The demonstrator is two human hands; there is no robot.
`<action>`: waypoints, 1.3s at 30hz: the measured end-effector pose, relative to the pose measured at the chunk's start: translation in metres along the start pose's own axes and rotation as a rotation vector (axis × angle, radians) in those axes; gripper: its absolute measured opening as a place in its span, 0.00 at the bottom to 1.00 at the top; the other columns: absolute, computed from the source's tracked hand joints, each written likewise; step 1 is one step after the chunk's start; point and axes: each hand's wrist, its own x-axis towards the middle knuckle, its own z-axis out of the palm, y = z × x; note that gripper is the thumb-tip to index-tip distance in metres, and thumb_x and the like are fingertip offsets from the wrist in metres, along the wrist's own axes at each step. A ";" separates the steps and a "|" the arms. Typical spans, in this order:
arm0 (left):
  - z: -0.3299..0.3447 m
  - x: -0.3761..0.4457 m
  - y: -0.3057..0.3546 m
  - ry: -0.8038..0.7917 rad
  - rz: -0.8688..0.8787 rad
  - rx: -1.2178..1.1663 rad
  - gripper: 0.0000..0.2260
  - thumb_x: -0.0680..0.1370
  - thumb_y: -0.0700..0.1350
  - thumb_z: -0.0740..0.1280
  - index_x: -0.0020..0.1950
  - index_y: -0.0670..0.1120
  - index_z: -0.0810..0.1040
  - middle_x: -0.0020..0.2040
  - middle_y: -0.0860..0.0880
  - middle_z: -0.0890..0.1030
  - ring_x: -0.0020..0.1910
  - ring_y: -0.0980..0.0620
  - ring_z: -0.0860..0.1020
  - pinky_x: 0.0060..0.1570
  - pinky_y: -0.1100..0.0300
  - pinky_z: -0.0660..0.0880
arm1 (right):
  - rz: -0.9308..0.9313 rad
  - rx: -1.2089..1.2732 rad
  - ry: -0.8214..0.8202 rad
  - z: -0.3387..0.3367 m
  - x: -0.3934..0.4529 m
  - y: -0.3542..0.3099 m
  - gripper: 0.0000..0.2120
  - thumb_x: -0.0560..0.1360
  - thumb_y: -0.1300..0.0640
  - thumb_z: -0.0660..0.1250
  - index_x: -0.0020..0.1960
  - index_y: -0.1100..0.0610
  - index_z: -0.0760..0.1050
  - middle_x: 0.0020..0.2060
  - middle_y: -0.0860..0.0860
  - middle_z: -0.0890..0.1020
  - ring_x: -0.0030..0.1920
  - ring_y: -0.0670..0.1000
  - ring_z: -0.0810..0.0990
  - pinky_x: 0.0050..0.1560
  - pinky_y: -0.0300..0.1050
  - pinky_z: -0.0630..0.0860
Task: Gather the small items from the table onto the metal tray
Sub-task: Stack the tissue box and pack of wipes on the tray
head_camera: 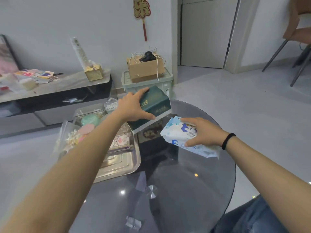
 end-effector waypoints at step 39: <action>-0.051 -0.198 -0.153 -0.067 -0.307 -0.563 0.47 0.71 0.49 0.73 0.78 0.53 0.43 0.76 0.47 0.62 0.73 0.46 0.64 0.69 0.50 0.65 | -0.480 -0.031 -0.123 0.045 0.037 -0.246 0.38 0.64 0.48 0.76 0.71 0.46 0.63 0.69 0.47 0.68 0.63 0.48 0.69 0.59 0.40 0.64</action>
